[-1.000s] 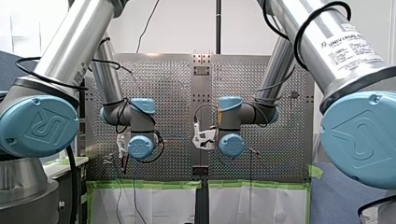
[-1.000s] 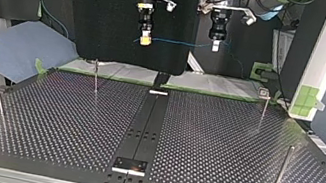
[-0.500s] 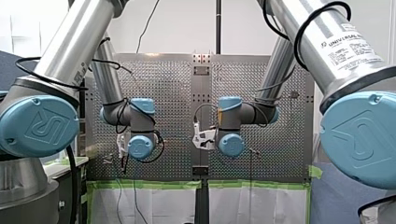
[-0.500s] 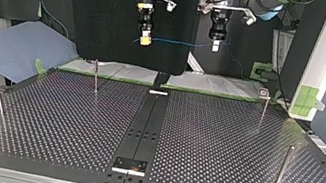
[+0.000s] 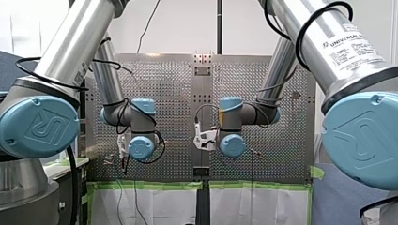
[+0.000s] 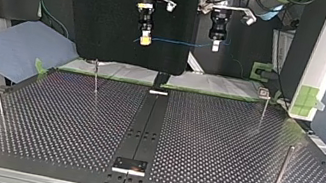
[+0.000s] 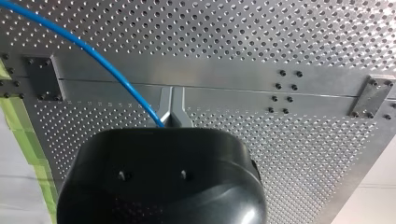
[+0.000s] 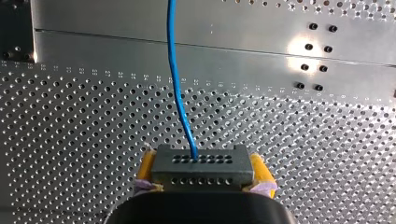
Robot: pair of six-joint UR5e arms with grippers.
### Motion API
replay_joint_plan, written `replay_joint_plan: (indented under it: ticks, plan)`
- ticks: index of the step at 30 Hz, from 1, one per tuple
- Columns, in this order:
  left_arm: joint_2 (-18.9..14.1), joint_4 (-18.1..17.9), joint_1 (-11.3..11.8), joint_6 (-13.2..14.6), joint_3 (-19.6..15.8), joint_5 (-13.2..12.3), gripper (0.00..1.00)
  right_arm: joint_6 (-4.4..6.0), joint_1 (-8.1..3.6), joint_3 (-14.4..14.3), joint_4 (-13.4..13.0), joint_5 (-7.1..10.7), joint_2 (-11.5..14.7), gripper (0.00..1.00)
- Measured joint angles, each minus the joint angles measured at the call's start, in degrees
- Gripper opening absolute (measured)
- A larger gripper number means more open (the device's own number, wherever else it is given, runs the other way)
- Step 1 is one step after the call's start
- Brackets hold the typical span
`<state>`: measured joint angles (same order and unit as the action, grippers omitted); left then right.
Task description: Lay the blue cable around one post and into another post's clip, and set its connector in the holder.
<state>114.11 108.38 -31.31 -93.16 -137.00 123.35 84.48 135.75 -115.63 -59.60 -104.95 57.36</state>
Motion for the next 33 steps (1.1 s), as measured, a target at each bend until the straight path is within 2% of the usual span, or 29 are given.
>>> replay_joint_plan:
  ticks: [22, 28, 33]
  plan:
    - [0.0, 0.1, 0.0, 0.2, 0.2, 0.0, 0.00, -0.02, 0.03, 0.0, 0.1, -0.01, 0.0, 0.00]
    - [0.0, 0.3, -0.1, 0.5, 0.5, 0.0, 0.00, -0.15, 1.05, -0.2, 2.1, -0.08, -0.5, 0.00]
    - [0.0, 0.3, -0.1, 0.5, 0.5, 0.0, 0.00, -0.17, 1.21, -0.3, 3.0, -0.09, -0.6, 0.00]
